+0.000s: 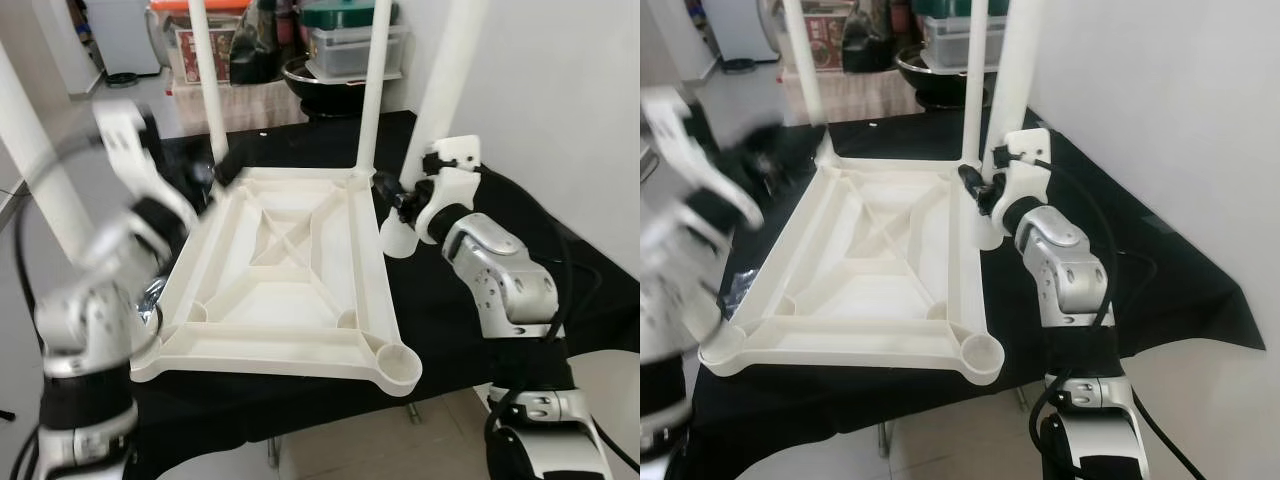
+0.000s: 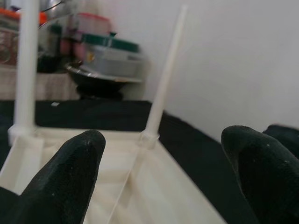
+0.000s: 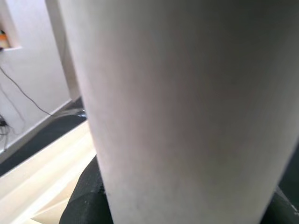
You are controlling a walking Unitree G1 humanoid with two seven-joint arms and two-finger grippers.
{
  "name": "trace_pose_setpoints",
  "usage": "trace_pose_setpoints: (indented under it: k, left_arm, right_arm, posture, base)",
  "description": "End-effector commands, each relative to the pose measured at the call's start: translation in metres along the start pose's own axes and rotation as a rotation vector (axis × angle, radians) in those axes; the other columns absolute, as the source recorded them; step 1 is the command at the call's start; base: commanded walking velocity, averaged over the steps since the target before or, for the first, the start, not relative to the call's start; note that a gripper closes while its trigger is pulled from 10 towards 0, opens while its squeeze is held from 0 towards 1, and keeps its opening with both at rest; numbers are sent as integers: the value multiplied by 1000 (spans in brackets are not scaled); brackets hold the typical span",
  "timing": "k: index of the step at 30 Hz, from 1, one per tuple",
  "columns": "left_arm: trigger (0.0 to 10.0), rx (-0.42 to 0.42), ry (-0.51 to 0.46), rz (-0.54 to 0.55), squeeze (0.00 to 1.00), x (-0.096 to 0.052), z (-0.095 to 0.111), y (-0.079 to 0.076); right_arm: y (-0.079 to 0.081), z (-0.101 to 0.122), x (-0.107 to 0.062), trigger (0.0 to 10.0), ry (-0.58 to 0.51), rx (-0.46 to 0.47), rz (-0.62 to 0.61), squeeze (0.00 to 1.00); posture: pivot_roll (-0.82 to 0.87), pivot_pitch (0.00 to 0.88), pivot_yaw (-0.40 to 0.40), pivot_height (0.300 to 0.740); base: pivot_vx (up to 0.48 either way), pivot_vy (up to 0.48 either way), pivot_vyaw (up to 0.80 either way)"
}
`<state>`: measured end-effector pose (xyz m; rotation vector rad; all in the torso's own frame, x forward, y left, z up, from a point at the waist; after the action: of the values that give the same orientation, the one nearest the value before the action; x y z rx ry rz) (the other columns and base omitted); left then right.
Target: Building children table
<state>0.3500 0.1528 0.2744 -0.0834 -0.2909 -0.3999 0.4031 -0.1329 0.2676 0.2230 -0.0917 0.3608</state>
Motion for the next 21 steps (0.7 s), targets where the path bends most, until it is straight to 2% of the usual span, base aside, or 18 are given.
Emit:
trace_pose_setpoints:
  k: [1,2,3,4,5,7,9,11,16,19,21]
  left_arm:
    - [10000,39,29,-7,0,-6,-9,-12]
    - [10000,48,59,-6,0,-10,-18,-17]
    - [10000,48,59,-6,0,-10,-18,-17]
    - [10000,63,107,2,0,-17,-34,-22]
    - [10000,63,107,2,0,-17,-34,-22]
    - [10000,98,177,2,0,-29,-58,-30]
    - [10000,109,213,-18,0,-38,-71,-40]
    - [10000,113,227,-37,0,-42,-76,-47]
    - [10000,115,240,-74,0,-47,-80,-57]
    - [10000,123,241,-96,0,-48,-81,-61]
    - [10000,174,247,-84,0,-49,-81,-60]
  right_arm:
    - [3,9,-5,10000,-54,7,34,0]
    - [4,10,-7,10000,-65,5,46,0]
    - [4,10,-7,10000,-65,5,46,0]
    - [8,9,-10,10000,-62,1,76,0]
    - [8,9,-10,10000,-62,1,76,0]
    - [17,4,-18,10000,-48,-2,150,0]
    - [27,-1,-25,10000,-33,28,229,0]
    - [35,-5,-31,10000,-23,51,287,0]
    - [45,-13,-35,10000,5,68,336,0]
    - [52,-21,-37,10000,25,66,358,0]
    - [60,-30,-41,10000,49,51,385,0]
  posture:
    - [-53,43,-10,740]
    - [-53,43,-10,740]
    - [-53,43,-10,740]
    - [-53,51,-11,740]
    - [-53,51,-11,740]
    - [-56,66,-16,740]
    - [-56,71,-18,740]
    - [-56,73,-17,740]
    - [-55,75,-13,740]
    - [-56,78,-10,740]
    - [-56,75,-7,740]
  base:
    - [0,0,0]
    - [0,0,0]
    - [0,0,0]
    - [0,0,0]
    - [0,0,0]
    - [0,0,0]
    - [0,0,0]
    - [0,0,0]
    - [0,0,0]
    - [0,-480,0]
    - [0,-240,0]
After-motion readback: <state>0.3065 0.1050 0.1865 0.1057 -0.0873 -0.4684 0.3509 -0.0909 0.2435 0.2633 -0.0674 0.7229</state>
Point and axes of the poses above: a point about 5 cm out from each wrist's last joint towards the gripper, its own x axis pointing out of the wrist towards the gripper, its own z axis along the axis of the wrist's last joint, y = z × x, the point moved 5 cm from there along x, pointing out of the wrist towards the gripper, and after that the axes turned 11 degrees about x, right-handed, at the moved point
